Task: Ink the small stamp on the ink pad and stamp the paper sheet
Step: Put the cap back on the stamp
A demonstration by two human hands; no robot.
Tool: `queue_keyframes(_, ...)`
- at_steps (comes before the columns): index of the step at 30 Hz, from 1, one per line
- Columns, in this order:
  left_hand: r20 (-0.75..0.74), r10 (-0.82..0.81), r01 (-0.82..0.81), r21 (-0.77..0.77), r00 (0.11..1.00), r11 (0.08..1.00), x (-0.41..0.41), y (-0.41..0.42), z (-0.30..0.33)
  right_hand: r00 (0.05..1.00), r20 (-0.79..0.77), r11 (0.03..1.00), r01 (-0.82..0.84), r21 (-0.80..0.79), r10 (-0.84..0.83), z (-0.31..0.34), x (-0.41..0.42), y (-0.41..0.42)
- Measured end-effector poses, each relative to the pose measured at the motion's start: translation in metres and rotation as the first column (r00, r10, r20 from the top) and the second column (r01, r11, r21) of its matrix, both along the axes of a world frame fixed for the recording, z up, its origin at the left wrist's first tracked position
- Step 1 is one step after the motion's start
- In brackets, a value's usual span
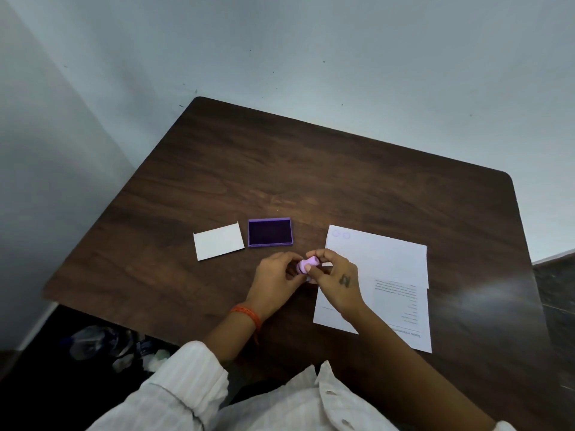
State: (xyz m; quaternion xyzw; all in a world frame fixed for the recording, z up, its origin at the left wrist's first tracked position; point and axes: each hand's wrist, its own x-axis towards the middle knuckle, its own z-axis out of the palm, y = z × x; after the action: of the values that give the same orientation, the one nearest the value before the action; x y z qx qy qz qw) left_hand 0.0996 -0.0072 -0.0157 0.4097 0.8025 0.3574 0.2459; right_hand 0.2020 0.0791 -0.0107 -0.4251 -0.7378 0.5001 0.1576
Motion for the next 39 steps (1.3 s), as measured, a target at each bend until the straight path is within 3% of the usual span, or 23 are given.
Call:
queue_keyframes(13, 0.251, 0.087, -0.096, 0.024, 0.964, 0.995, 0.0, -0.005, 0.002, 0.999, -0.042, 0.997, -0.003, -0.08, -0.001, 0.004, 0.004, 0.004)
queue_keyframes(25, 0.219, 0.087, -0.092, 0.014, 0.972, 0.996, 0.002, -0.003, 0.002, 0.997, -0.081, 0.981, 0.004, -0.192, -0.02, 0.003, 0.007, 0.007)
queue_keyframes(30, 0.221, 0.074, -0.076, 0.001, 0.973, 0.997, 0.0, -0.005, 0.001, 1.0, 0.012, 0.978, -0.017, -0.21, 0.02, 0.003, 0.007, 0.011)
queue_keyframes(36, 0.223, 0.071, -0.07, -0.012, 0.972, 0.997, 0.0, -0.005, 0.0, 0.997, -0.058, 0.992, -0.059, -0.113, 0.052, 0.004, 0.012, 0.016)
queue_keyframes(39, 0.227, 0.068, -0.065, -0.019, 0.972, 0.998, 0.0, -0.005, -0.001, 0.998, -0.019, 0.991, -0.061, -0.117, 0.059, 0.002, 0.009, 0.016)
